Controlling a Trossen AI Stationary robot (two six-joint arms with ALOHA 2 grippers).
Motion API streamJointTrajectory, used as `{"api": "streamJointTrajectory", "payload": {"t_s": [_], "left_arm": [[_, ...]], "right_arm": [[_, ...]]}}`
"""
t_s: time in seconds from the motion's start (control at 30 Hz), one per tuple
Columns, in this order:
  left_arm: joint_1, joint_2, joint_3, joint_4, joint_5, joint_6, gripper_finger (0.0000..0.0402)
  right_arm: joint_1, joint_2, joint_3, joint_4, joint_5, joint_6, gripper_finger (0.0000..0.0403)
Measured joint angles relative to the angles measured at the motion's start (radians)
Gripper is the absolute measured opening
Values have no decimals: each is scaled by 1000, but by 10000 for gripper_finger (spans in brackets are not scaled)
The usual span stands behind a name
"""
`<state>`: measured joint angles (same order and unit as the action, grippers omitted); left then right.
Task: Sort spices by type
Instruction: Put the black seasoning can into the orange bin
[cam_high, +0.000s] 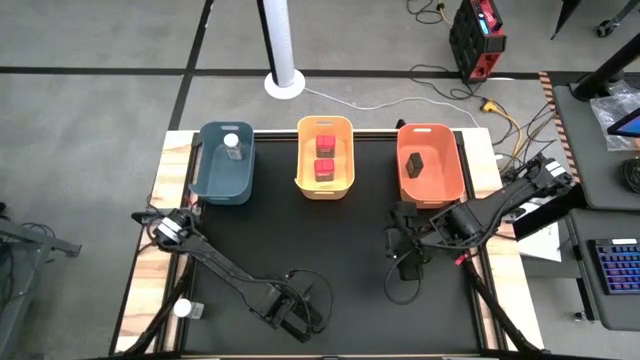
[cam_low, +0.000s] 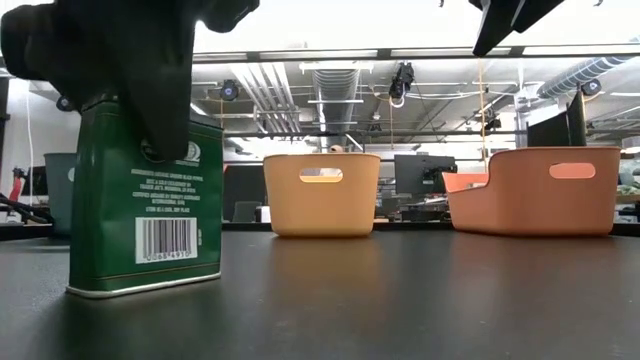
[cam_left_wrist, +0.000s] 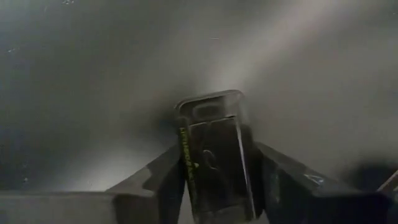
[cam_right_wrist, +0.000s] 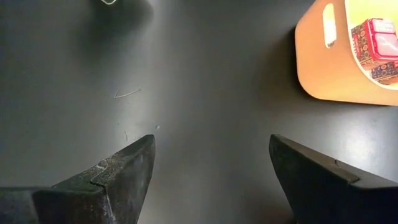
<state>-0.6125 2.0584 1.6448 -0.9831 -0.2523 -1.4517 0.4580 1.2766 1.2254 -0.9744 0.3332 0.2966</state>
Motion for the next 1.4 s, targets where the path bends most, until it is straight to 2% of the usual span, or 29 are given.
{"api": "streamJointTrajectory", "payload": {"t_s": [0.17,0.33,0.5,0.6,0.8,1.03,1.17,1.4], "left_arm": [[0,17,-3,3,0,12,127],[0,20,-3,2,-4,48,113],[0,-13,-5,-2,-78,122,111],[-2,-40,17,-7,-161,193,112],[9,-47,117,-12,-259,399,112],[51,-49,212,-14,-350,630,112],[76,-49,239,2,-367,751,112],[124,-49,246,125,-367,932,112]], "right_arm": [[0,0,-4,7,0,0,310],[0,0,-4,12,0,-5,305],[0,-1,-20,47,1,-39,297],[0,-1,-70,170,0,-82,300],[0,2,-228,516,-4,-178,314],[0,2,-344,886,-73,-233,320],[0,2,-365,962,-72,-243,318],[-3,37,-366,1017,-70,-247,302]]}}
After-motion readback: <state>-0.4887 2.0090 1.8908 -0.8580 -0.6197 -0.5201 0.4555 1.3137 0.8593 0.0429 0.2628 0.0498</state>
